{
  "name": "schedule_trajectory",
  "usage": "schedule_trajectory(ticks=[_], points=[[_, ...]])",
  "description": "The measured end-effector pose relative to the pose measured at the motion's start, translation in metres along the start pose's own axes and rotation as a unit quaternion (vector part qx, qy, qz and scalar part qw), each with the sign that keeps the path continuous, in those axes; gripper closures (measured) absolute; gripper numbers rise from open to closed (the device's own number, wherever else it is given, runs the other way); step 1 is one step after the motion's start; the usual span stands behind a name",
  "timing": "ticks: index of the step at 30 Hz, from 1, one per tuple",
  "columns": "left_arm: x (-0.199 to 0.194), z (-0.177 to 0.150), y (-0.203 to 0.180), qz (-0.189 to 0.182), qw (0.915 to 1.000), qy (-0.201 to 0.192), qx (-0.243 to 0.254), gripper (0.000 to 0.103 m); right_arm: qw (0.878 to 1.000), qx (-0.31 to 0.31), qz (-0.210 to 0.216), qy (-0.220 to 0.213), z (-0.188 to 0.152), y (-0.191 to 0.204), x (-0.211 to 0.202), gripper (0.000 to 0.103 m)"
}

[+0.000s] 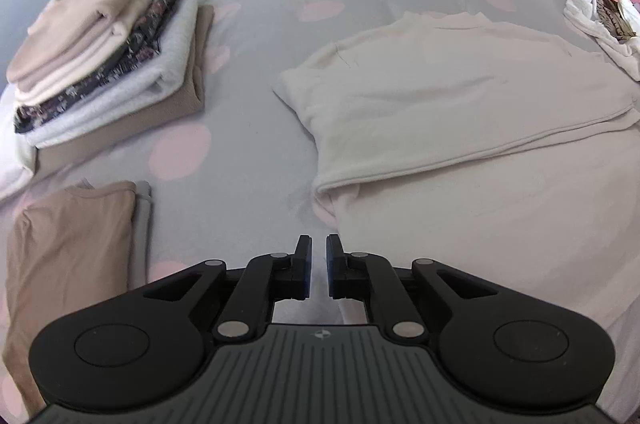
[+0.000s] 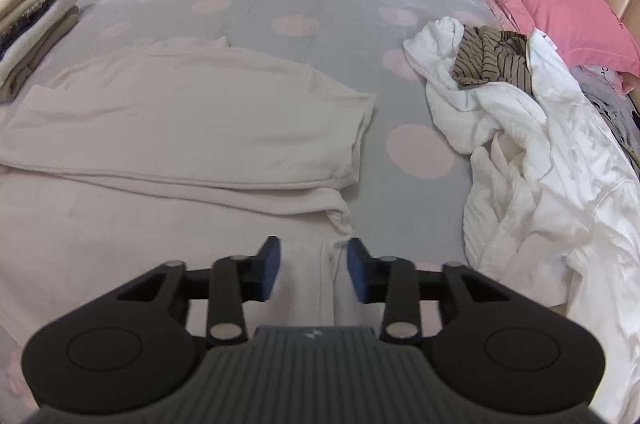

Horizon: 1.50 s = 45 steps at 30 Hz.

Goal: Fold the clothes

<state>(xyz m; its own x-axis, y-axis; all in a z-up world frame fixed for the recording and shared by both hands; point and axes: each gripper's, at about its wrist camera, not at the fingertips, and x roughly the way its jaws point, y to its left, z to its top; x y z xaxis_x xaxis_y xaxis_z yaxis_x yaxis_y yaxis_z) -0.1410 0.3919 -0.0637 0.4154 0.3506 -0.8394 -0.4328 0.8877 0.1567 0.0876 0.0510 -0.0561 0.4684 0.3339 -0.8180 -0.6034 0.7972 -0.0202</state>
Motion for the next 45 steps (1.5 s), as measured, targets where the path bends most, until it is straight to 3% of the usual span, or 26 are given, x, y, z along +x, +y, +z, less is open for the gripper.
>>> schedule_trajectory(ticks=[2,4,6,7,8,9,13,14,18,22,27,29,36,45], points=[[-0.01,0.001,0.0,0.006,0.9995,-0.03,-0.003,0.087,0.999,0.026,0.02,-0.013,-0.001,-0.012,-0.009,0.055],[-0.02,0.002,0.001,-0.003,0.9983,-0.056,-0.017,0.078,0.998,0.044,0.036,-0.027,-0.002,-0.021,-0.018,0.047],[-0.029,0.002,-0.002,-0.005,0.9962,-0.084,-0.025,0.057,0.997,0.046,0.039,-0.047,-0.002,-0.024,-0.028,0.044],[-0.034,0.002,-0.005,-0.003,0.9948,-0.098,-0.027,0.055,0.996,0.047,0.041,-0.058,-0.002,-0.026,-0.032,0.04],[-0.038,0.001,-0.008,-0.001,0.9931,-0.114,-0.027,0.055,0.996,0.048,0.043,-0.068,-0.002,-0.027,-0.037,0.026],[-0.042,0.0,-0.012,0.004,0.9912,-0.13,-0.021,0.054,0.995,0.047,0.043,-0.08,-0.002,-0.028,-0.042,0.021],[-0.055,-0.009,-0.032,0.025,0.9824,-0.184,0.02,0.054,0.99,0.018,0.035,-0.134,-0.002,-0.018,-0.062,0.02],[-0.058,-0.011,-0.036,0.024,0.9793,-0.199,0.029,0.054,0.989,0.013,0.043,-0.138,-0.002,-0.016,-0.064,0.015],[-0.068,-0.024,-0.052,0.007,0.9661,-0.246,0.078,0.026,0.99,0.014,0.073,-0.124,-0.01,-0.007,-0.066,0.012],[-0.071,-0.035,-0.077,0.019,0.9566,-0.248,0.151,0.026,0.99,0.019,0.101,-0.101,-0.028,0.008,-0.062,0.012],[-0.069,-0.06,-0.105,0.032,0.9336,-0.248,0.257,0.026,0.986,-0.081,0.06,-0.134,-0.057,0.052,-0.071,0.012],[-0.069,-0.073,-0.114,0.03,0.9242,-0.242,0.294,0.026,0.978,-0.149,0.051,-0.135,-0.071,0.067,-0.073,0.012],[-0.06,-0.121,-0.131,0.034,0.8926,-0.206,0.4,0.026,0.931,-0.344,0.02,-0.123,-0.128,0.101,-0.068,0.012],[-0.025,-0.154,-0.139,0.086,0.8549,-0.146,0.49,0.033,0.871,-0.482,-0.041,-0.088,-0.178,0.116,-0.049,0.018]])
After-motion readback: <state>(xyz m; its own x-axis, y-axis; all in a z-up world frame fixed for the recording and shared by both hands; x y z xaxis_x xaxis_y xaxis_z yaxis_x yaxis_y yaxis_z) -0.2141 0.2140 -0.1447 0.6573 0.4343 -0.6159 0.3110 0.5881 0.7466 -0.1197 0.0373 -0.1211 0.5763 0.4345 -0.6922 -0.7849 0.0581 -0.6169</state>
